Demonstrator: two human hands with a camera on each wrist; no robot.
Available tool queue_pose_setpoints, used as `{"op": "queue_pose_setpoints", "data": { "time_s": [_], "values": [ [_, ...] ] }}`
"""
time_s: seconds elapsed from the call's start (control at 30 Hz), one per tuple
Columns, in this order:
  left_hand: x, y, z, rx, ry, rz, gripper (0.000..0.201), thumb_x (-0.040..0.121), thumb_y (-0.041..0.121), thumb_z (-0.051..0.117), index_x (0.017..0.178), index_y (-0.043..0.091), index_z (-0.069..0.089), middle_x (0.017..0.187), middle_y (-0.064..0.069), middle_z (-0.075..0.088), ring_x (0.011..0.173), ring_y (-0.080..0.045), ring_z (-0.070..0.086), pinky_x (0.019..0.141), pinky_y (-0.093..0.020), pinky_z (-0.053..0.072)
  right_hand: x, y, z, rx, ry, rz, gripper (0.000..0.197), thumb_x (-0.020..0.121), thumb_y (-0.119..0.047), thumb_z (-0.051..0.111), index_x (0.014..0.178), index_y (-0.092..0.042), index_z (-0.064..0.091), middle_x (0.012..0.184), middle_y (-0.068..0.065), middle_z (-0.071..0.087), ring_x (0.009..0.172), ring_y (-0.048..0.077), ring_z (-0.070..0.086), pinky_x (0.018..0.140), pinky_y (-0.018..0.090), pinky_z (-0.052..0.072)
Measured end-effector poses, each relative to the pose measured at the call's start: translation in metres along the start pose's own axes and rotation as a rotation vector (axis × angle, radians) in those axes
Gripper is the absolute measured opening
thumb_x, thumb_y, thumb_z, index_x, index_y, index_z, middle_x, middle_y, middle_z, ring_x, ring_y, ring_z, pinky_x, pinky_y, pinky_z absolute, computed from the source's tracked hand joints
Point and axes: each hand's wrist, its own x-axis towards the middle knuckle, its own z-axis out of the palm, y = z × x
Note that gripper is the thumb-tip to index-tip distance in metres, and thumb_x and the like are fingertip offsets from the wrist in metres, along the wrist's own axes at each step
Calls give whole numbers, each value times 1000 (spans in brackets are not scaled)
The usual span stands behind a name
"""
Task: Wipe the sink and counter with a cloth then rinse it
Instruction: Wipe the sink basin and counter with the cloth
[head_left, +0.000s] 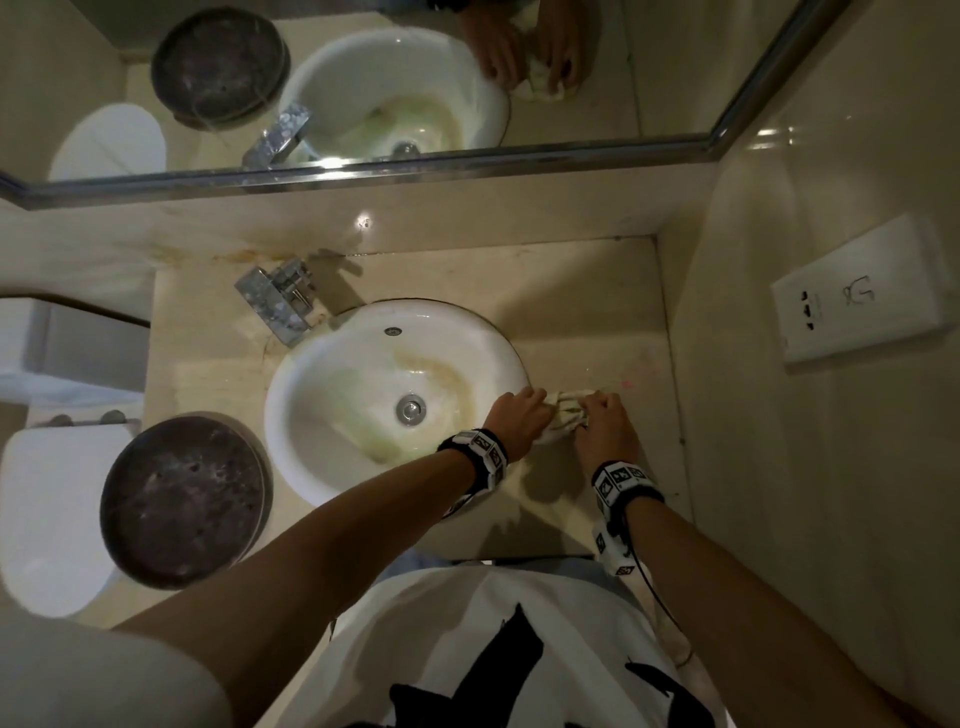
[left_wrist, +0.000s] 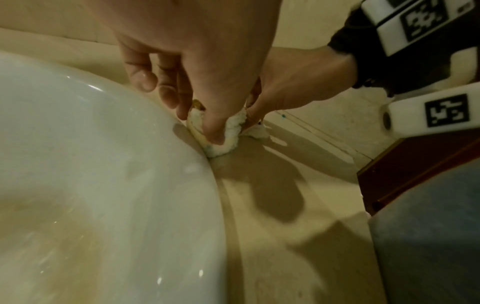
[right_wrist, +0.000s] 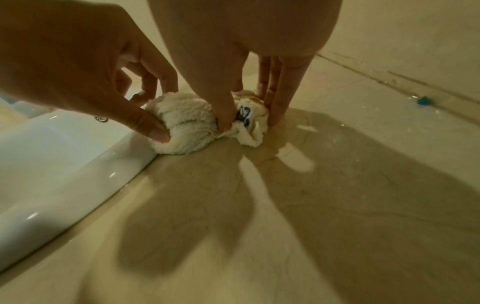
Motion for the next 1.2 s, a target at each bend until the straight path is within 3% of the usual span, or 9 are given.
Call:
{"op": "queue_pose_setpoints", "data": {
  "time_s": [0.17,0.5,0.6,0.77,0.97,1.07,1.2],
  "values": [
    [18,-6,-10,-14,6,-33,34,88,22,70,120,17,61,114,-6,56,104,-25,54,77,-37,50,20,-8,-10,1,16,10,46,89,-9,65,133,-19,61,136,13,49,123,33,51,97,43,49],
    [52,-34,-29,-37,69,-56,40,86,17,70,124,16,61,114,-9,58,104,-29,55,74,-40,49,63,-23,-23,-12,59,-17,47,90,-8,64,135,-20,61,138,11,50,124,31,50,99,42,48],
    [60,-43,-39,-24,71,-81,36,84,15,69,119,14,64,112,-10,60,103,-31,57,70,-39,48,81,-31,-29,11,60,-61,47,90,-7,62,135,-19,62,140,11,50,127,31,48,100,41,47],
    [66,-53,-41,-44,60,-120,28,71,8,76,98,15,71,92,-8,63,83,-30,61,54,-32,44,98,-39,-43,17,34,-118,46,89,-9,64,134,-19,62,135,10,52,126,30,48,98,40,48],
    [62,-46,-44,-95,69,-169,35,89,4,59,123,12,59,111,-13,57,99,-33,57,70,-39,47,91,-40,-42,-6,25,-119,43,90,-10,62,132,-16,55,136,12,48,124,33,47,88,43,50],
    [57,-41,-48,-147,69,-162,33,90,2,57,123,10,55,112,-15,53,96,-34,56,66,-39,45,83,-37,-41,30,58,-109,36,90,-8,62,124,-16,55,130,12,50,119,32,50,83,42,51],
    [44,-29,-44,-203,102,-100,33,92,2,55,124,8,48,109,-16,48,76,-30,54,53,-36,44,67,-27,-42,76,139,-126,36,90,-5,60,124,-16,56,127,11,51,114,31,52,81,41,51]
  ]
}}
